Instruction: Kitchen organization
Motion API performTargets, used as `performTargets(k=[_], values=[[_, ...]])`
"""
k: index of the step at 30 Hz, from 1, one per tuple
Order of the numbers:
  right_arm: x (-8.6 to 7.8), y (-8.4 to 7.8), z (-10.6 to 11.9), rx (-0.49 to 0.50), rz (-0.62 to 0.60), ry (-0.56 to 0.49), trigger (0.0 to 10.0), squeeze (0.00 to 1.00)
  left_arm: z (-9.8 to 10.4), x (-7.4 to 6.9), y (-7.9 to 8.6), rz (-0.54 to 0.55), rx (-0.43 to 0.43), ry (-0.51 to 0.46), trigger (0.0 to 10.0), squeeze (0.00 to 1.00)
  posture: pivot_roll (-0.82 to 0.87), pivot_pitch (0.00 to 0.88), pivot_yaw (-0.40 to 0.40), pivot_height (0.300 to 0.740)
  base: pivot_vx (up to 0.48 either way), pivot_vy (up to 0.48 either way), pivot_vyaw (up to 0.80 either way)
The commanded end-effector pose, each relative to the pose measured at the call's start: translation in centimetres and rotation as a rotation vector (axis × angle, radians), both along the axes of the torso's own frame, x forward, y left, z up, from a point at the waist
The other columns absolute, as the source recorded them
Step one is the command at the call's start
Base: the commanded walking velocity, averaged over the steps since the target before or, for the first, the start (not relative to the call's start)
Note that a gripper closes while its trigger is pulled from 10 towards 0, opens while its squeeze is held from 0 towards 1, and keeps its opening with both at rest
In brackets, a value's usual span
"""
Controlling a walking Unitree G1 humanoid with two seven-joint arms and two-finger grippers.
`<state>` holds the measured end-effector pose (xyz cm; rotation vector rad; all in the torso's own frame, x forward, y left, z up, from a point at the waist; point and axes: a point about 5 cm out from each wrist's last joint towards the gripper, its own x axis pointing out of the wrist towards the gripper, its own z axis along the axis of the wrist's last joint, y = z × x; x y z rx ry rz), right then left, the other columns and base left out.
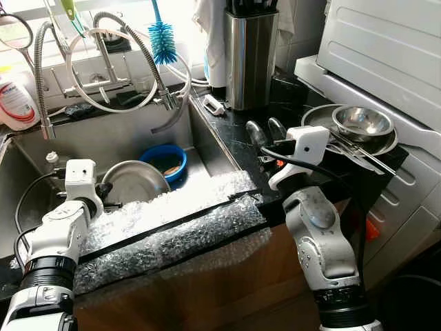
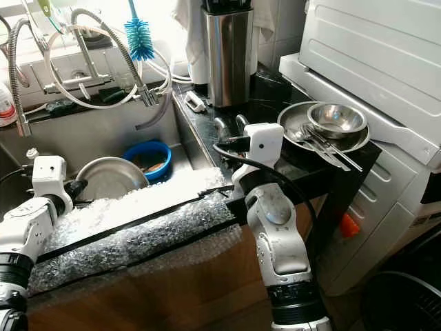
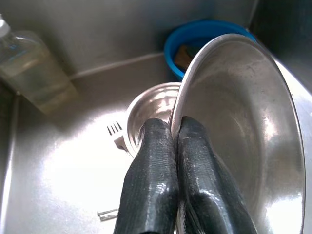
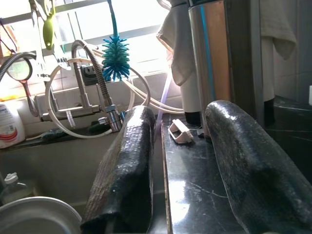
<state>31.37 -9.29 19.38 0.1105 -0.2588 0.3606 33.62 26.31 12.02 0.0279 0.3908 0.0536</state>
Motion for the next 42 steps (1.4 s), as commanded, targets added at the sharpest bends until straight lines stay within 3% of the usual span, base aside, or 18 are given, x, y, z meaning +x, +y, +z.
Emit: performTargets(k=[1, 2, 3, 4, 5, 30, 31, 32, 35, 36, 39, 42], values=[[0.1, 0.5, 0.4, -0.01, 0.021, -0.003, 10.0, 0.0, -2.1, -0.8, -0.3, -0.011, -0.013, 0.103, 10.0, 0.0, -0.12, 0.0, 0.081, 0.74, 0.0, 0.0, 0.0], [0.1, 0.6, 0.4, -0.012, 0.022, -0.002, 10.0, 0.0, -2.2, -0.8, -0.4, -0.016, -0.017, 0.107, 10.0, 0.0, -0.12, 0.0, 0.081, 0.74, 0.0, 0.0, 0.0], [0.1, 0.6, 0.4, -0.013, 0.024, -0.001, 10.0, 0.0, -2.2, -0.8, -0.5, -0.023, -0.021, 0.11, 10.0, 0.71, -0.12, 0.0, 0.08, 0.74, 0.0, 0.0, 0.0], [0.1, 0.6, 0.4, -0.013, 0.026, -0.001, 10.0, 0.0, -2.3, -0.8, -0.6, -0.028, -0.024, 0.112, 10.0, 0.71, -0.12, 0.0, 0.079, 0.74, 0.0, 0.0, 0.0], [0.1, 0.7, 0.3, -0.014, 0.029, 0.002, 10.0, 0.0, -2.4, -0.9, -0.8, -0.037, -0.024, 0.117, 10.0, 1.0, -0.12, 0.0, 0.079, 0.74, 0.0, 0.0, 0.0], [0.2, 1.3, -0.1, -0.033, 0.069, 0.034, 10.0, 0.0, -2.2, -1.1, -0.9, -0.051, -0.083, 0.134, 10.0, 1.0, -0.11, 0.0, 0.075, 0.74, 0.0, 0.0, 0.0], [0.2, 1.3, 0.0, -0.033, 0.07, 0.033, 10.0, 0.0, -0.7, -0.6, -0.4, -0.018, -0.085, 0.008, 10.0, 0.0, -0.12, 0.0, 0.075, 0.74, 0.0, 0.0, 0.0], [0.2, 1.3, 0.0, -0.031, 0.069, 0.03, 10.0, 0.0, 1.6, -0.2, 0.3, 0.029, -0.081, -0.174, 10.0, 0.0, -0.12, 0.0, 0.075, 0.74, 0.0, 0.0, 0.0], [0.3, 1.1, 0.1, -0.027, 0.06, 0.024, 10.0, 0.0, 4.4, -0.4, 0.7, 0.05, -0.089, -0.368, 10.0, 0.0, -0.12, 0.0, 0.075, 0.74, 0.0, 0.0, 0.0], [0.3, 1.0, 0.2, -0.025, 0.051, 0.019, 10.0, 0.0, 5.9, -1.2, 1.0, 0.054, -0.068, -0.471, 10.0, 0.0, -0.12, 0.0, 0.076, 0.74, 0.0, 0.0, 0.0], [0.3, 0.7, 0.4, -0.018, 0.039, 0.01, 10.0, 0.0, 7.2, -2.6, 1.0, 0.055, 0.018, -0.571, 10.0, 0.0, -0.12, 0.0, 0.074, 0.74, 0.0, 0.0, 0.0], [0.4, 0.4, 0.6, -0.018, 0.03, -0.006, 10.0, 0.0, 7.5, -4.7, 1.0, 0.076, -0.004, -0.669, 10.0, 0.0, -0.12, 0.0, 0.071, 0.74, 0.0, 0.0, 0.0]])
